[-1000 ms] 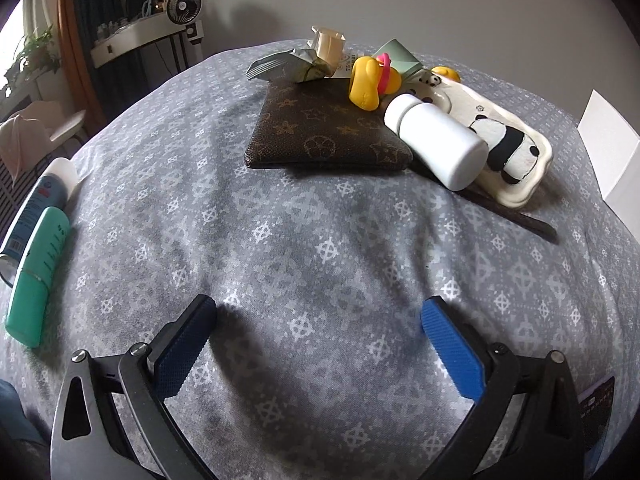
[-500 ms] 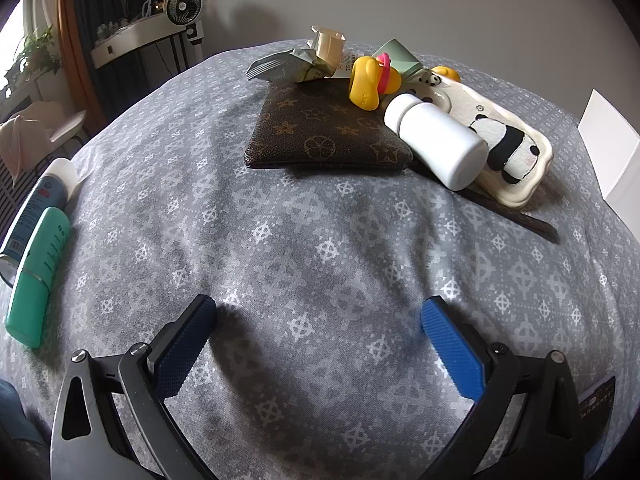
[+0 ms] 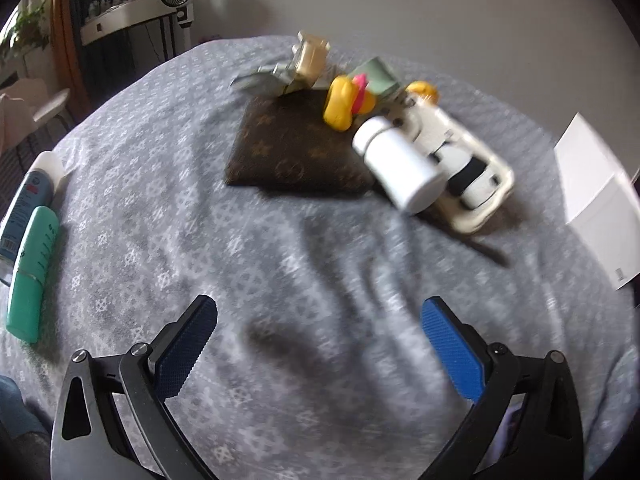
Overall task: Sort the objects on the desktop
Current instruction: 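Grasp the white pill bottle with the left gripper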
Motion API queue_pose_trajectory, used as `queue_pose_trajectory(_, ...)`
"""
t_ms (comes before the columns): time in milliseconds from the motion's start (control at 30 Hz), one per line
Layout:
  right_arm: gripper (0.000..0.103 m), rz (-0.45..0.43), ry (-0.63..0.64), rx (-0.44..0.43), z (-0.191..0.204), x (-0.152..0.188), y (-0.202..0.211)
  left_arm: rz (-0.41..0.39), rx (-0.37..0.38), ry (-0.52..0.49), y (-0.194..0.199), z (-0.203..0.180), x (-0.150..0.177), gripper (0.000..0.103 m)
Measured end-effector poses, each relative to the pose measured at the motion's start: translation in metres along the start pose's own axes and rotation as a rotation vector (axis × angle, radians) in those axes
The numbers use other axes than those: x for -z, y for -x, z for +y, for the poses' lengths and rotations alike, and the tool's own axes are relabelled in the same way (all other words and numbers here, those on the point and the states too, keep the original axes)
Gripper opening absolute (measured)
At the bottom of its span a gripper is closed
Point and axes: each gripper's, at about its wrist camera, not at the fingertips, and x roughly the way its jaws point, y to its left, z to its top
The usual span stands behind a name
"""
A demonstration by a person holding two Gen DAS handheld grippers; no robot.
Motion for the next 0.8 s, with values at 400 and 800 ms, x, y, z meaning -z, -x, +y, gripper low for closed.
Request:
queue_pose_trajectory(400,0.099,0.248,-0.021,-0.097,0.035,0.098,-0.045,0.080,-0.005,-0.041,-0.076,-0.057,-0.081,0.094)
queue_pose_trajectory(800,0.099,0.327,-0.213,-0.104,-0.004,0.108,-0.064,0.048,-0.008,-0.116,-0.064,-0.052,-0.066,0.042)
